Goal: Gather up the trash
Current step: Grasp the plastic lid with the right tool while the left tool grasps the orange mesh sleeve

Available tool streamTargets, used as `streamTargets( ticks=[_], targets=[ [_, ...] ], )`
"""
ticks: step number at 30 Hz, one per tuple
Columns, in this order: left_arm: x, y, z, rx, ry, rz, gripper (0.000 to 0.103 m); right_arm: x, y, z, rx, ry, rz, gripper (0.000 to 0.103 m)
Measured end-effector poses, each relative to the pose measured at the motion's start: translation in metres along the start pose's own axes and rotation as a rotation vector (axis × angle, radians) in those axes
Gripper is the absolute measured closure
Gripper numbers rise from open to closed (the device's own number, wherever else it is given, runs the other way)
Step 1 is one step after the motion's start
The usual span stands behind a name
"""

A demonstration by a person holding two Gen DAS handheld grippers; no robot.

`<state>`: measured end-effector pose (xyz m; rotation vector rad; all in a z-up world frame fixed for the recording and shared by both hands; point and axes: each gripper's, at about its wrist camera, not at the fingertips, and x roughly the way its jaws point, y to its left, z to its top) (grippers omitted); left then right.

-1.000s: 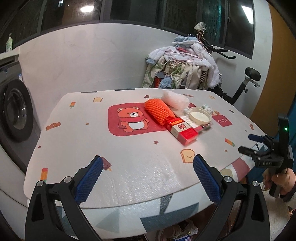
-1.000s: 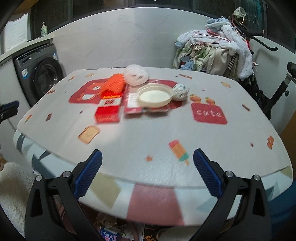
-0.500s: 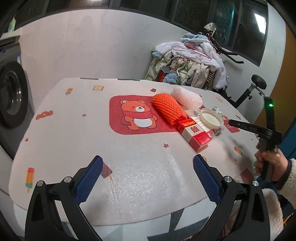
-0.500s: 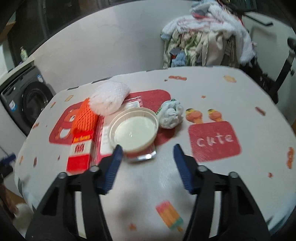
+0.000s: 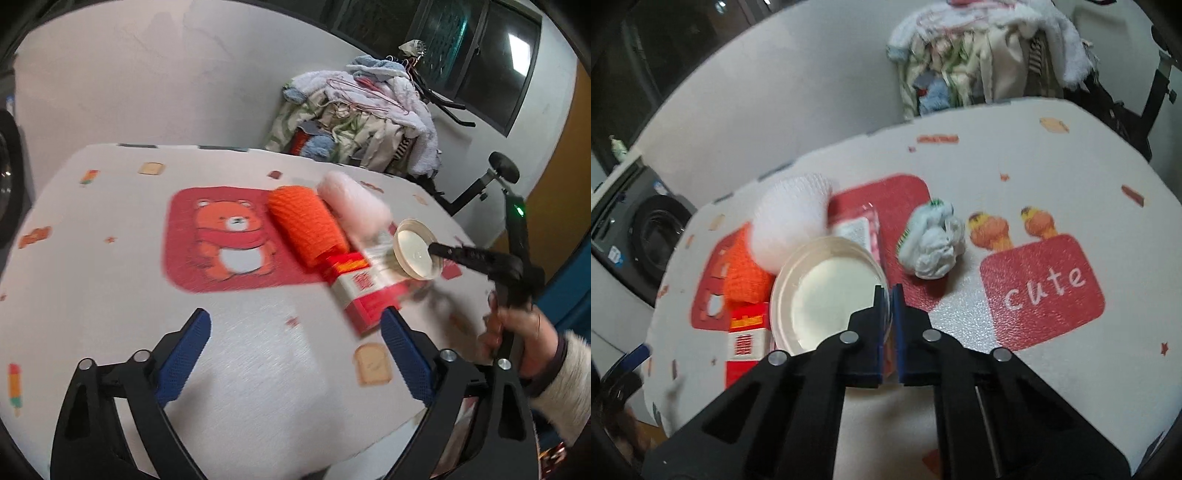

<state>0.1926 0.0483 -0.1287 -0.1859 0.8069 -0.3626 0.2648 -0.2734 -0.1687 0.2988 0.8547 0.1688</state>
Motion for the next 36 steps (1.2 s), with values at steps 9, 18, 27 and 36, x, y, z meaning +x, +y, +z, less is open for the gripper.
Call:
streamTargets(
  ticks=[9,18,27,36],
  targets=[
    [0.098,0.001,0.064,-0.220,0.120,-0.065,0.032,-0.035,-0.025,-0.007,0.021,-0.082,-0.013,0.094],
    [0.168,0.015,0.100,-0.352,0.186,-0.001,0.036,-0.055,-0.058,-0.020,0.099,-0.118,0.000,0.094],
    [0.133,0.009,0.104,-0.258,0.143,0.023,0.078,-0.069,-0.063,-0.028,0.105,-0.109,0.003,0.094],
    [0.023,-0.014,0.097,-0.093,0.013,0.036,0.078,-0.098,-0.027,-0.044,0.019,-0.116,0.015,0.094]
  ],
)
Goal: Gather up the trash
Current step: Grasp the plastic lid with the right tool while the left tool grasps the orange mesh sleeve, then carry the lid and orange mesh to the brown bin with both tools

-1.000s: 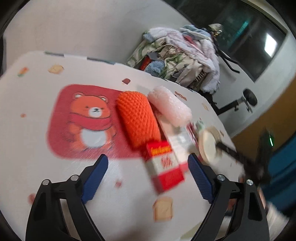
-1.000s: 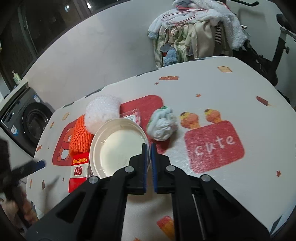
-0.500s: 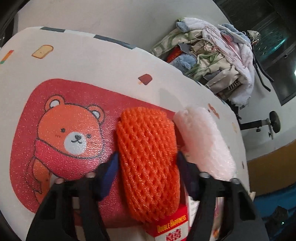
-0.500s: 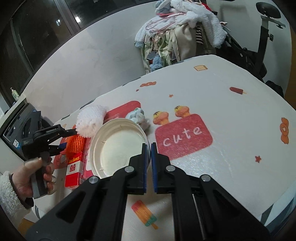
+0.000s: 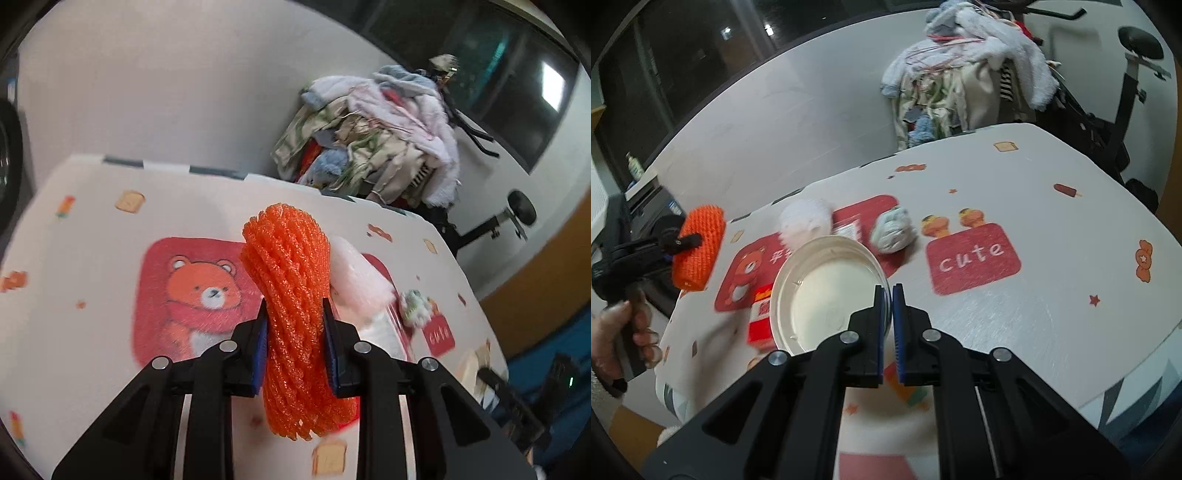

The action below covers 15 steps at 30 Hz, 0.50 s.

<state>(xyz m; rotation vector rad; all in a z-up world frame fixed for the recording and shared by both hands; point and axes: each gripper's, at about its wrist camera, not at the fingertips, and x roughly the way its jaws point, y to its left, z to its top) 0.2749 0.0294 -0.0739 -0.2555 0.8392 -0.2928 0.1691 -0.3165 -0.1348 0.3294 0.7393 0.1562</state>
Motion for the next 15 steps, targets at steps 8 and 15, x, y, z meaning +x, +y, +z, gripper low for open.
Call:
streamTargets(
  ticks=[8,15],
  targets=[
    [-0.074,-0.012,-0.071,0.082,-0.049,-0.012,0.078,-0.028,0.033,-0.033,-0.071,0.027,0.022,0.094],
    [-0.128,-0.013,-0.149,0.066,-0.065,-0.095,0.078,-0.051,0.055,-0.073,-0.135,0.055,0.025,0.094]
  ],
)
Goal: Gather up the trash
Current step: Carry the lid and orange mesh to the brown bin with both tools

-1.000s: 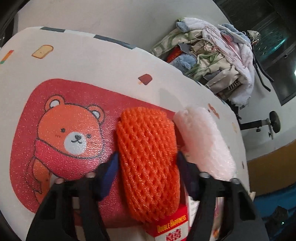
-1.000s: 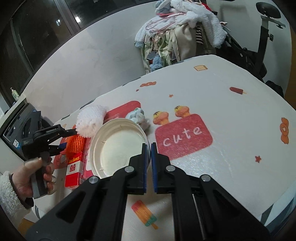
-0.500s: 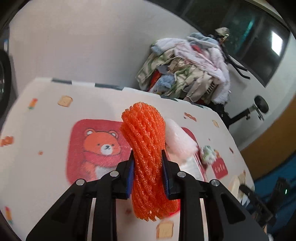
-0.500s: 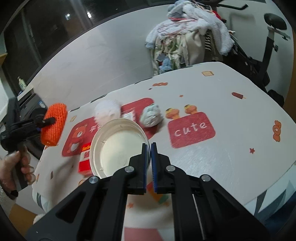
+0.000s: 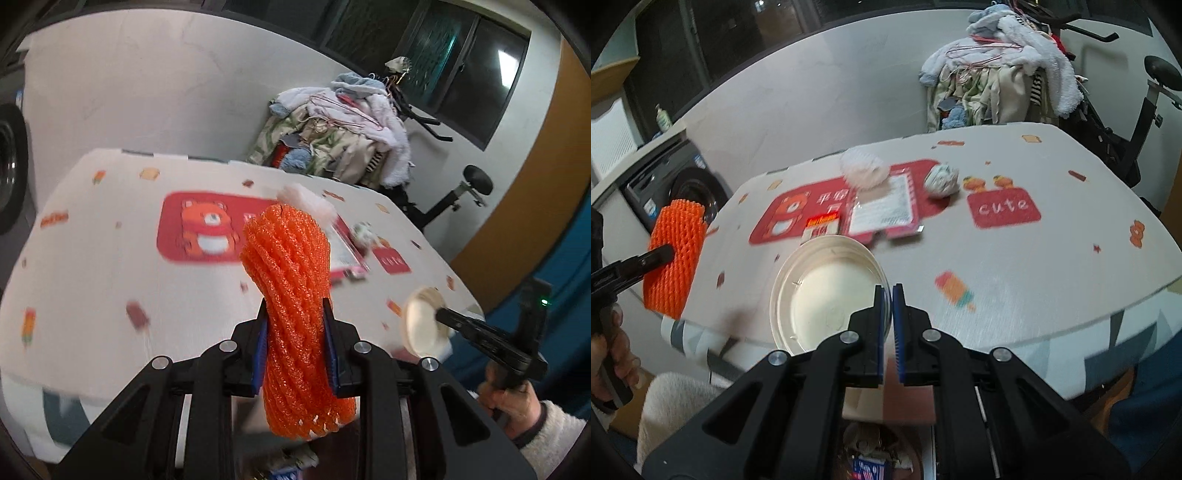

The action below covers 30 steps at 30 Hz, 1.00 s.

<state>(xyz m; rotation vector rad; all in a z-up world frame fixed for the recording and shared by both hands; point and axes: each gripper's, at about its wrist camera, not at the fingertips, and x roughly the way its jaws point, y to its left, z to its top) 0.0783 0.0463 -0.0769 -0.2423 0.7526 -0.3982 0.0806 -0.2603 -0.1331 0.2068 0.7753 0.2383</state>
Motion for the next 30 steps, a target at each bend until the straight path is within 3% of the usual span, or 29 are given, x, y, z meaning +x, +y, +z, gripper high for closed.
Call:
streamTargets(
  ticks=[12,17,30],
  targets=[
    [-0.034,-0.019,-0.083,0.146,0.049,-0.041,0.078,-0.014,0.034,-0.081,-0.122,0.098,-0.019,0.094],
    [-0.035,-0.022,-0.106,0.174,0.045,-0.049,0.078,0.001,0.044,-0.115,-0.174,0.194,-0.019,0.094],
    [-0.020,-0.008,-0.130,0.087,0.015,-0.067,0.077,0.035,0.066,-0.138,-0.298,0.297,-0.052,0.094]
  ],
)
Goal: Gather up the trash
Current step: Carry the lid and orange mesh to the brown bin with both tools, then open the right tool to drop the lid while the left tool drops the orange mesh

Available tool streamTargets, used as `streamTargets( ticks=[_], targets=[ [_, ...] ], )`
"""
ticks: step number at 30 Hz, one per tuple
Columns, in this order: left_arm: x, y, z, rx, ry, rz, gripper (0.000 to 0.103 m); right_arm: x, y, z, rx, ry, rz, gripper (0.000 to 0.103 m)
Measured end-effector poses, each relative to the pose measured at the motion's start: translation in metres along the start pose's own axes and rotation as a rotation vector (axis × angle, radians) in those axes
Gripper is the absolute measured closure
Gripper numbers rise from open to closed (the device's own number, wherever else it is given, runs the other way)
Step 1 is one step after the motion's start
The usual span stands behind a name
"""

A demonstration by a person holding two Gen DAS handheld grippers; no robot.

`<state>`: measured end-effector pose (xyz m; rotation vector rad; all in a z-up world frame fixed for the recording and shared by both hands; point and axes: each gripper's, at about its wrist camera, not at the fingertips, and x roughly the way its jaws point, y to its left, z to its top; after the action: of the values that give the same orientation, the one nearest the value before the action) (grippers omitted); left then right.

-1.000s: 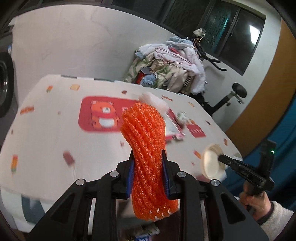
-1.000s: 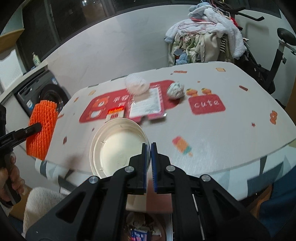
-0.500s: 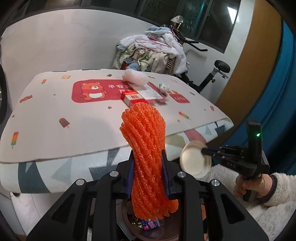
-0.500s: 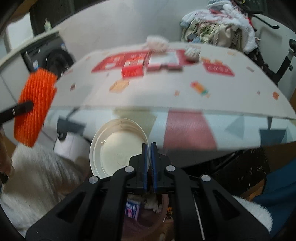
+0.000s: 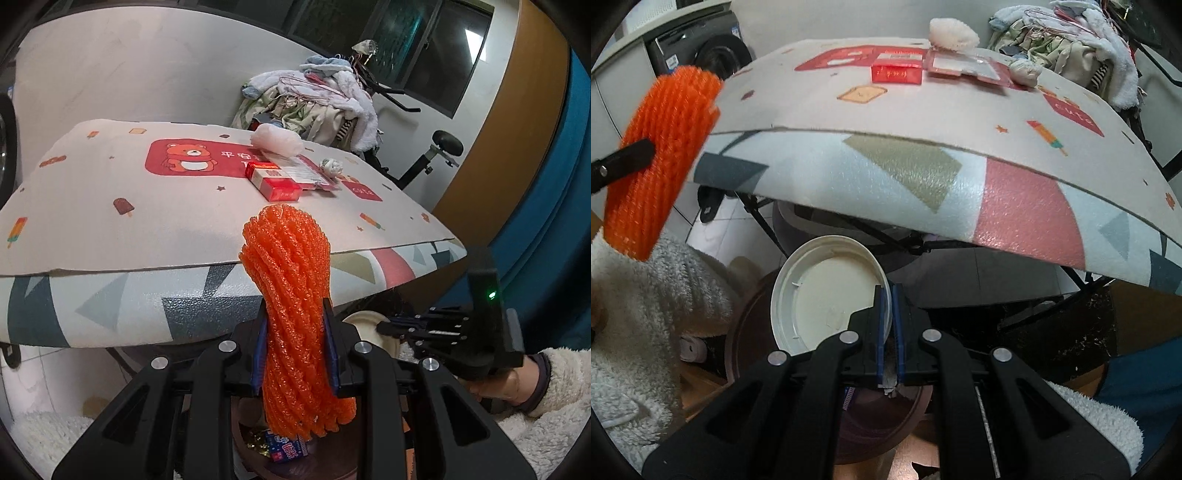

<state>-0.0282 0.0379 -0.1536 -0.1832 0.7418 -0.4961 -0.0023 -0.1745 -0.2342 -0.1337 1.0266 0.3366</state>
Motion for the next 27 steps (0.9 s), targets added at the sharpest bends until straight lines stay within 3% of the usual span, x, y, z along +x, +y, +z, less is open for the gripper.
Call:
streamTargets(
  ticks=[6,12,17,19,24,27],
  targets=[
    [0.005,0.000,-0.001,0.002,0.019,-0.012,0.077,0.010,0.003,0.000,-0.013,0.024,-0.011,0.092],
    [0.007,-0.003,-0.001,0.007,0.019,-0.023,0.077,0.011,0.007,-0.001,-0.040,0.032,-0.008,0.083],
    [0.008,-0.005,-0.002,0.012,0.025,-0.018,0.077,0.005,0.003,0.001,-0.018,0.002,-0.004,0.060],
    [0.009,-0.006,-0.003,0.015,0.025,-0.018,0.077,-0.001,0.001,0.002,-0.007,-0.038,-0.014,0.042],
    [0.011,-0.009,-0.004,0.027,0.032,-0.019,0.077,-0.025,0.000,0.005,-0.011,-0.182,-0.034,0.009],
    [0.014,-0.011,-0.006,0.040,0.042,-0.022,0.077,-0.038,-0.002,0.007,-0.004,-0.254,-0.037,0.006]
  ],
)
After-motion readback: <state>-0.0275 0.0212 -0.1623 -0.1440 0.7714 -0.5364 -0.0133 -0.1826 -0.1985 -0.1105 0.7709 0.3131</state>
